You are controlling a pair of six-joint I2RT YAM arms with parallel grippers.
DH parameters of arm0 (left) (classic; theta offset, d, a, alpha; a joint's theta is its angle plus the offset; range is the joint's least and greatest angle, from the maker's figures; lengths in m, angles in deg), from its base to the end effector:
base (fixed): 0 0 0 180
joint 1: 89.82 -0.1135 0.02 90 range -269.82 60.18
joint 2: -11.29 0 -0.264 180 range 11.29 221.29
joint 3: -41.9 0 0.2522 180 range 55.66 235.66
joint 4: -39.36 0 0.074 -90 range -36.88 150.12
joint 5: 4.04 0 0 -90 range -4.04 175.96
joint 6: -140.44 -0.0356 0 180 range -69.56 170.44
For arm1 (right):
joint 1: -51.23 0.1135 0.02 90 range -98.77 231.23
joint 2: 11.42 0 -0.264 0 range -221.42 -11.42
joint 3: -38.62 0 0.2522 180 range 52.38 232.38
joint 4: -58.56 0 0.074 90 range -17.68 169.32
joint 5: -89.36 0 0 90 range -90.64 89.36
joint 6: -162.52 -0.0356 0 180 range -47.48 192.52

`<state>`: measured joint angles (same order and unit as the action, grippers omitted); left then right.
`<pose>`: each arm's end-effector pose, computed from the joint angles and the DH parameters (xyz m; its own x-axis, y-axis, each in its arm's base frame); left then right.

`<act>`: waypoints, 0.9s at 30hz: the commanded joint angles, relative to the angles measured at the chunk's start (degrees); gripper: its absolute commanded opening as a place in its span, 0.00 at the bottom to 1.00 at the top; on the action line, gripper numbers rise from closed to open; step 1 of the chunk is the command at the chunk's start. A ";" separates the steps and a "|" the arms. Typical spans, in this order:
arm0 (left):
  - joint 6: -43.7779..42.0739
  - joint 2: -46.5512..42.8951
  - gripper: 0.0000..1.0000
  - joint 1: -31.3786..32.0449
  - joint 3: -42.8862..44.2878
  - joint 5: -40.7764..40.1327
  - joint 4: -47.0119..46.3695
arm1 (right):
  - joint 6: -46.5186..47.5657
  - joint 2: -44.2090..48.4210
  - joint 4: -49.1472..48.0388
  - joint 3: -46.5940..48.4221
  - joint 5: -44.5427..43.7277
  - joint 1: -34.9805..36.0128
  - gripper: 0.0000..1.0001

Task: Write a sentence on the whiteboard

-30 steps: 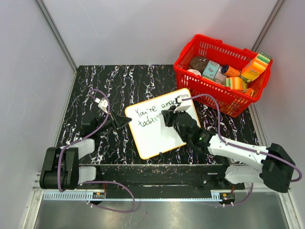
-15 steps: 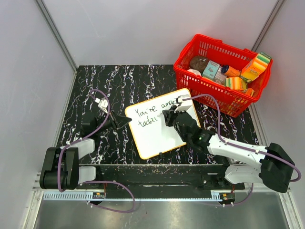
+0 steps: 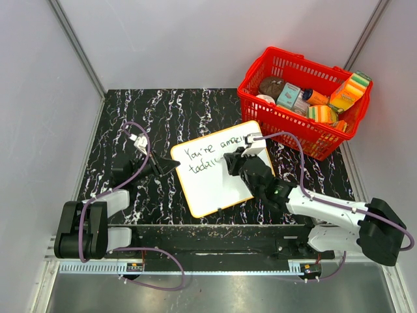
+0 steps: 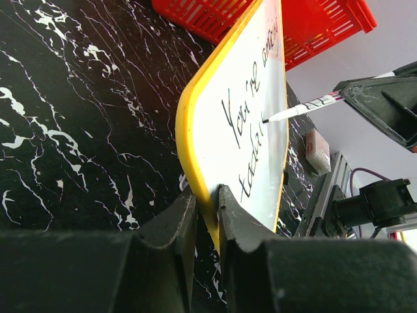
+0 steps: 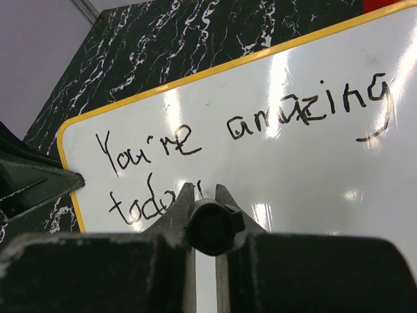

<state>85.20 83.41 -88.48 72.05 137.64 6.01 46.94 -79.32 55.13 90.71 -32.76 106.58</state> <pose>0.2207 -0.0331 0.1817 -0.5735 -0.3402 -0.7452 0.5636 0.4964 -0.6603 0.1663 0.2073 0.2671 -0.2833 0.2333 -0.9302 -0.3095 0.8958 0.3189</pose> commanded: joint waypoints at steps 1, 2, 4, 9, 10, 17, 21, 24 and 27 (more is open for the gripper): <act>-4.35 0.48 0.00 0.24 0.14 -0.79 -0.52 | -0.61 0.75 2.51 -1.24 0.48 -0.42 0.00; -4.44 0.39 0.00 0.24 0.14 -0.79 -0.52 | -0.61 0.75 2.69 -1.24 0.57 -0.42 0.00; -4.44 0.39 0.00 0.24 0.14 -0.70 -0.52 | -0.78 0.84 2.78 -1.32 1.00 -0.42 0.00; -4.44 0.39 0.00 0.15 0.14 -0.79 -0.61 | -1.31 1.54 3.30 -1.94 1.53 -0.33 0.00; -4.44 0.39 0.00 0.24 0.14 -0.79 -0.61 | -1.40 1.54 3.48 -2.03 1.62 -0.42 0.00; -4.44 0.30 0.00 0.24 0.14 -0.88 -0.52 | -2.10 1.98 3.74 -2.73 2.85 -0.42 0.00; -4.44 0.30 0.00 0.24 0.14 -0.88 -0.52 | -2.28 1.98 3.92 -2.82 3.11 -0.33 0.00; -4.44 0.30 0.00 0.24 0.14 -0.97 -0.44 | -2.28 2.07 4.27 -3.08 3.29 -0.42 0.00; -4.44 0.30 0.00 0.24 0.14 -0.88 -0.44 | -2.54 2.24 4.62 -3.26 3.73 -0.42 0.00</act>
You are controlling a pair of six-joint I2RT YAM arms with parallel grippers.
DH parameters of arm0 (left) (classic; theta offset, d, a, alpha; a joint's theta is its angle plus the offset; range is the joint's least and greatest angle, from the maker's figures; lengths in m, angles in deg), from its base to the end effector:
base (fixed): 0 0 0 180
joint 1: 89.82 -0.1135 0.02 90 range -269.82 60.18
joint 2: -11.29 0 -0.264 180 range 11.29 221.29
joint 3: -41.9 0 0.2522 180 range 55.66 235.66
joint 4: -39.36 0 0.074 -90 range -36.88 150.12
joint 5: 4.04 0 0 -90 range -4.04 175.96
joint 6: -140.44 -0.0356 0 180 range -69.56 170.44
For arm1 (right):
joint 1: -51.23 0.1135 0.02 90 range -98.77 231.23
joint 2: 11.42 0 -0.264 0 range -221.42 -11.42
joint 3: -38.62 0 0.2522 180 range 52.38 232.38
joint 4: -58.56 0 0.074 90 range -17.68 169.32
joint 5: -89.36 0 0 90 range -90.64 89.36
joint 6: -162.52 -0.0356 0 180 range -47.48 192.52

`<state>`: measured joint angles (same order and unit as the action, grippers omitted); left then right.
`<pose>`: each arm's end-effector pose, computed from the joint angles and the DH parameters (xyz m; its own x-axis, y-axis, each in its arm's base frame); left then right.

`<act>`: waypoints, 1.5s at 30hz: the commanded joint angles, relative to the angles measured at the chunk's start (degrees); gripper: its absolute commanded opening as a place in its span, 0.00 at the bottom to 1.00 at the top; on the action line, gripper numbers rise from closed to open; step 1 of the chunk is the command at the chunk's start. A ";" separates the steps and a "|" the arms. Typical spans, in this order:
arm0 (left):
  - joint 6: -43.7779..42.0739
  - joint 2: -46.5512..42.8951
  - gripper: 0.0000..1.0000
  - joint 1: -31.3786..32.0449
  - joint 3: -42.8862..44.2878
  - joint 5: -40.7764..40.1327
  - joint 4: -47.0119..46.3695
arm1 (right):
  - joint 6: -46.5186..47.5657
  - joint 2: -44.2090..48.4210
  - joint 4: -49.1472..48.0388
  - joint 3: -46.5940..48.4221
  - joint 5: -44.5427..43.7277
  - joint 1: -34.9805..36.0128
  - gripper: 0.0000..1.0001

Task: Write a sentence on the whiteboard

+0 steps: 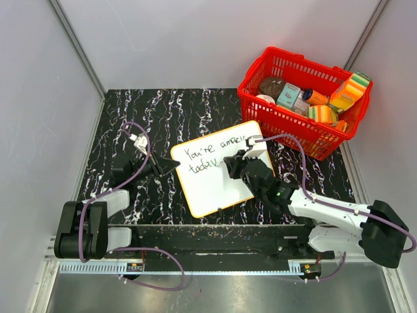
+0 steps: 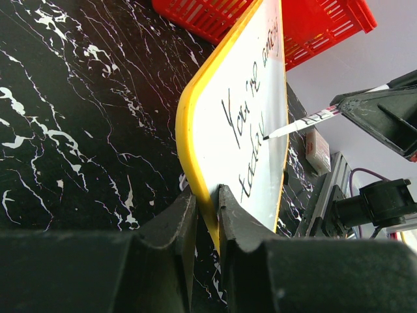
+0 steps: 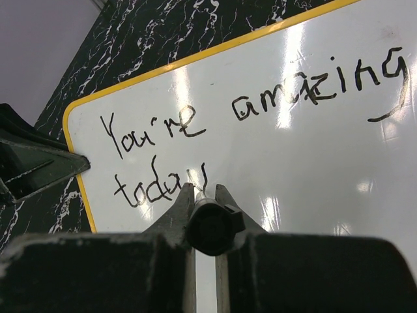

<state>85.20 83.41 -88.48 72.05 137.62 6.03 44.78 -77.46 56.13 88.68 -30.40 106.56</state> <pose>0.2207 -0.0331 0.1817 -0.5736 -0.3404 -0.7450 0.5632 0.4966 -0.6605 0.1609 0.2015 0.2607 -0.3225 0.2440 -0.9146 -0.3269 0.8780 0.3496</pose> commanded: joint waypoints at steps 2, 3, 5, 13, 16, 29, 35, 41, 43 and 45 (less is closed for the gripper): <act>-4.44 0.30 0.00 0.24 0.14 -0.86 -0.46 | -0.73 0.56 3.88 -1.40 1.63 -0.40 0.00; -4.44 0.30 0.00 0.24 0.14 -0.77 -0.37 | -0.82 0.56 3.88 -1.66 1.81 -0.40 0.00; -4.44 0.22 0.00 0.24 0.14 -0.77 -0.46 | -1.08 0.74 4.06 -2.01 2.07 -0.40 0.00; -4.44 0.39 0.00 0.24 0.14 -0.77 -0.37 | -1.78 1.53 4.58 -3.07 3.39 -0.40 0.00; -4.53 0.39 0.00 0.24 0.14 -0.86 -0.37 | -1.96 1.62 4.41 -3.34 4.18 -0.40 0.00; -4.62 0.30 0.00 0.24 0.23 -0.95 -0.19 | -2.14 19.62 0.27 -8.08 7.53 -0.40 0.00; -4.62 0.30 0.00 0.24 0.23 -1.03 -0.19 | -2.05 26.31 4.49 -7.47 5.33 -0.40 0.00; -4.62 0.30 0.06 0.24 0.23 -1.03 -0.19 | -2.66 27.81 6.08 -7.64 4.54 -0.40 0.00; -4.62 0.30 0.11 0.24 0.23 -0.95 -0.19 | -2.92 27.63 6.34 -7.64 4.36 -0.40 0.00; -4.70 0.30 0.24 0.15 0.23 -0.95 -0.11 | -3.10 27.28 6.34 -7.73 4.18 -0.40 0.00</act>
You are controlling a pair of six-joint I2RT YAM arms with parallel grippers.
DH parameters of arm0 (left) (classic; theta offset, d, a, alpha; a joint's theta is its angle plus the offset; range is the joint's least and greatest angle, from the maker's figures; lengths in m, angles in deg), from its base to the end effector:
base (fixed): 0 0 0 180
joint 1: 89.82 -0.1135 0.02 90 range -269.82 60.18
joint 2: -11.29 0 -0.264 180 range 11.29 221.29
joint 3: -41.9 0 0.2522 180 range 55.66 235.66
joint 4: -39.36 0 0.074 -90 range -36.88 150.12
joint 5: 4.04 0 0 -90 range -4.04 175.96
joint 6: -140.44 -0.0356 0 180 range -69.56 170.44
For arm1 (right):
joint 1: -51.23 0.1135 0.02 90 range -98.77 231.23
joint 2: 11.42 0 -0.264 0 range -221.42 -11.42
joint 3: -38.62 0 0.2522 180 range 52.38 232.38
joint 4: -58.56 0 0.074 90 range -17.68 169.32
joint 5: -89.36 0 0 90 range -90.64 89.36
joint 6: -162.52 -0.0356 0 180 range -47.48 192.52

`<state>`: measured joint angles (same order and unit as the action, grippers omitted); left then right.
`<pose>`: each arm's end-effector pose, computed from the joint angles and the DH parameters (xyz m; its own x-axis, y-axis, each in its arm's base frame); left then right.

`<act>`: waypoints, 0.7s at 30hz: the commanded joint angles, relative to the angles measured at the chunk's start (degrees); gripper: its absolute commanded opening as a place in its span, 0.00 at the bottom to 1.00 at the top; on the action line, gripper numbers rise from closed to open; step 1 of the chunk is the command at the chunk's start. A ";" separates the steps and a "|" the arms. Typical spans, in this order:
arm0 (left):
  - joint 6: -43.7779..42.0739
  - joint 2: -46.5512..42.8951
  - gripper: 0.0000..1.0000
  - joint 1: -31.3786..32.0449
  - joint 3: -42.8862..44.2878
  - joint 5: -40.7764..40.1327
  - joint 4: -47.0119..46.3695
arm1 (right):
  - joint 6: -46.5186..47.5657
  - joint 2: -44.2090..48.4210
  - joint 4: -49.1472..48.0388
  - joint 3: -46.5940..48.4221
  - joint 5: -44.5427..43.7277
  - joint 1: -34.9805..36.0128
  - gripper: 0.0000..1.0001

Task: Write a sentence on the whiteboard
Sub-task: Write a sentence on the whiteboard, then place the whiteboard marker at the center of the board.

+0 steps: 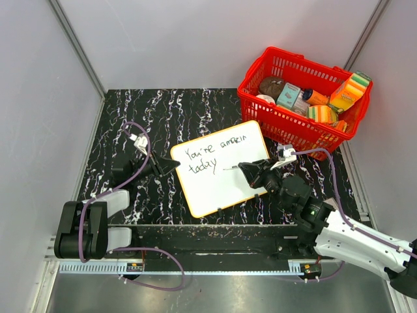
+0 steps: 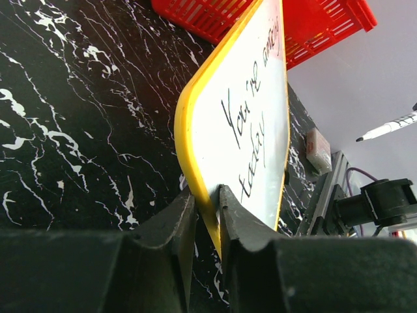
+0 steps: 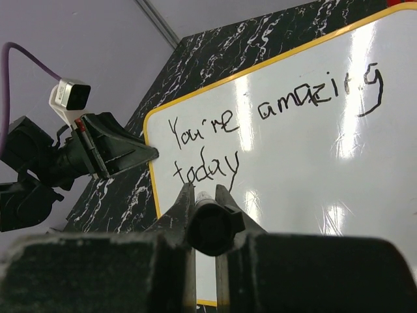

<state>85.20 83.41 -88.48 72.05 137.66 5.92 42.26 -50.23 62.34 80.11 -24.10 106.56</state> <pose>0.2207 -0.0331 0.1818 -0.5725 -0.3401 -0.7461 0.5648 0.4961 -0.6595 0.1100 0.1341 0.2887 -0.2755 0.4143 -0.8674 -0.4506 0.7414 0.4972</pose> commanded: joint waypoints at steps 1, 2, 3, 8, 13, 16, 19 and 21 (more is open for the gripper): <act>-4.70 0.13 0.29 0.24 0.23 -0.90 0.00 | -0.68 -0.04 0.13 0.66 -2.11 -0.40 0.00; -4.79 0.04 0.35 0.24 0.14 -0.90 0.00 | -0.76 -0.13 0.13 0.66 -1.85 -0.40 0.00; -4.79 -0.22 0.47 0.24 0.05 -1.08 -0.08 | -0.94 -0.39 0.13 0.66 -1.85 -0.31 0.00; -5.06 -2.15 0.80 0.24 -0.91 -2.04 -0.09 | -1.64 -0.30 0.13 0.23 -1.59 -0.40 0.00; -4.97 -3.82 0.99 0.24 -1.70 -2.66 -0.61 | -2.17 -0.13 0.48 -0.04 -1.67 -0.31 0.00; -4.79 -4.61 0.99 0.15 -2.05 -2.92 -0.79 | -2.78 -0.22 0.75 -0.13 -1.41 -0.40 0.00; -4.79 -5.84 0.99 0.15 -2.67 -3.54 -0.79 | -4.18 -0.65 1.45 -0.13 -1.15 -0.40 0.00; -4.79 -6.63 0.99 0.15 -2.93 -4.15 -0.61 | -5.15 -1.18 1.98 -0.48 -0.80 -0.40 0.00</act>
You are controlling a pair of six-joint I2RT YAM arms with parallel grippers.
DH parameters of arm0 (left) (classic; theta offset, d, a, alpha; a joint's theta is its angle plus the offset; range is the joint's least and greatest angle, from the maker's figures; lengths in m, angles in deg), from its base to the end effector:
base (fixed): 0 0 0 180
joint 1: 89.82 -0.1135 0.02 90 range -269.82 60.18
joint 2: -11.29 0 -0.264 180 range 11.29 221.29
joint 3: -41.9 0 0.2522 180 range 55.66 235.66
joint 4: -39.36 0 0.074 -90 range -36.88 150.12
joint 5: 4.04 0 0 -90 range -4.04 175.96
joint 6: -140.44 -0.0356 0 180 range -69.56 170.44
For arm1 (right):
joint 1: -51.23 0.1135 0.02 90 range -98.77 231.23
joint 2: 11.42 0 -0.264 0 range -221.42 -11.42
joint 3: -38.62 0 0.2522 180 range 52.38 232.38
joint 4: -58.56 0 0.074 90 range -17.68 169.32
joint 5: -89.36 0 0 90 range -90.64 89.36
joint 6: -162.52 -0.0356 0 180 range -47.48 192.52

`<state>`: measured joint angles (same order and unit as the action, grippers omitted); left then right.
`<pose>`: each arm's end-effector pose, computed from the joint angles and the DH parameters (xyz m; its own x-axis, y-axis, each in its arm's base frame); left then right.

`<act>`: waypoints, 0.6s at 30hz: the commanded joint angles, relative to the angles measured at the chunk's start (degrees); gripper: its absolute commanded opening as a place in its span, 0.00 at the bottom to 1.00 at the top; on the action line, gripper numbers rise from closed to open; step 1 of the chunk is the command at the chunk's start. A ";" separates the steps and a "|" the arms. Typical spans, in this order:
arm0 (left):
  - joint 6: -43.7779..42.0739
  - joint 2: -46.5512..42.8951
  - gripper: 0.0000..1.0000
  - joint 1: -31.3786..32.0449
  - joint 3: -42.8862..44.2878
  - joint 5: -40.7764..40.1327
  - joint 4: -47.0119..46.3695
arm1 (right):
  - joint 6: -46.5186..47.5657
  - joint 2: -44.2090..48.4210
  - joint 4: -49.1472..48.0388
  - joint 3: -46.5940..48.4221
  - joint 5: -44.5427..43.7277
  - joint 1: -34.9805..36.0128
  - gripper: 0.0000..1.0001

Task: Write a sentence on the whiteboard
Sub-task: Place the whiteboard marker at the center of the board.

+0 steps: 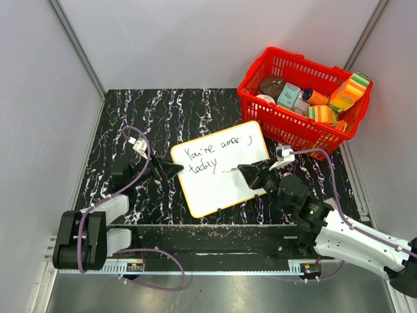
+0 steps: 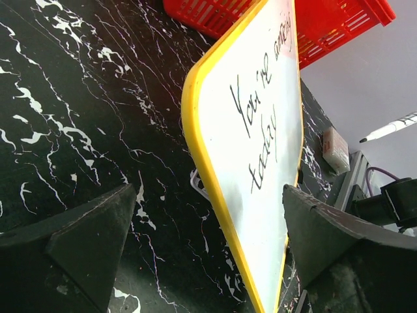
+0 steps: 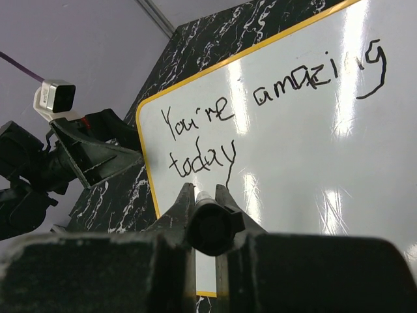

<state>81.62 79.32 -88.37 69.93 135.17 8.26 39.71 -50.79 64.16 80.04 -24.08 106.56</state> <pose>0.2098 -0.0323 0.1812 -0.5280 -0.3250 -0.7846 0.5738 0.5446 -0.6117 0.1109 0.1354 0.2834 -0.3161 0.4169 -0.8522 -0.4253 0.7407 0.5201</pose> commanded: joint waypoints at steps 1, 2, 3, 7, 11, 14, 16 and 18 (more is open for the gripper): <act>-1.47 -3.42 0.99 0.04 -1.08 -1.92 -2.60 | -3.56 -0.79 0.51 -0.33 -0.38 -0.40 0.00; -1.56 -3.69 0.99 0.04 -1.08 -2.10 -2.34 | -3.92 -1.23 0.95 -0.24 -0.20 -0.40 0.00; -1.65 -4.39 0.99 0.04 -1.25 -2.62 -2.07 | -4.36 -1.40 2.26 0.02 -0.11 -0.40 0.00; -2.44 -7.03 0.99 -0.05 -1.69 -4.56 0.03 | -8.13 -1.85 5.87 0.55 0.50 -0.40 0.00; -3.58 -11.15 0.99 -0.14 -2.75 -7.63 2.93 | -12.43 -0.80 10.70 0.38 1.73 -0.40 0.00; -4.72 -15.46 0.99 -0.22 -3.62 -11.58 6.44 | -16.56 1.39 14.04 -0.76 2.52 -0.31 0.00; -5.25 -19.06 0.99 -0.22 -4.42 -14.39 8.56 | -19.82 2.81 16.59 -1.99 3.22 -0.40 0.00; -5.69 -22.57 0.99 -0.22 -4.94 -17.29 10.83 | -23.23 5.09 20.09 -2.78 3.40 -0.40 0.00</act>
<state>78.40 62.10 -88.37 66.04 125.12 16.17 24.89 -49.22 77.44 78.54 -21.89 106.53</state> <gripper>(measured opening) 0.987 0.121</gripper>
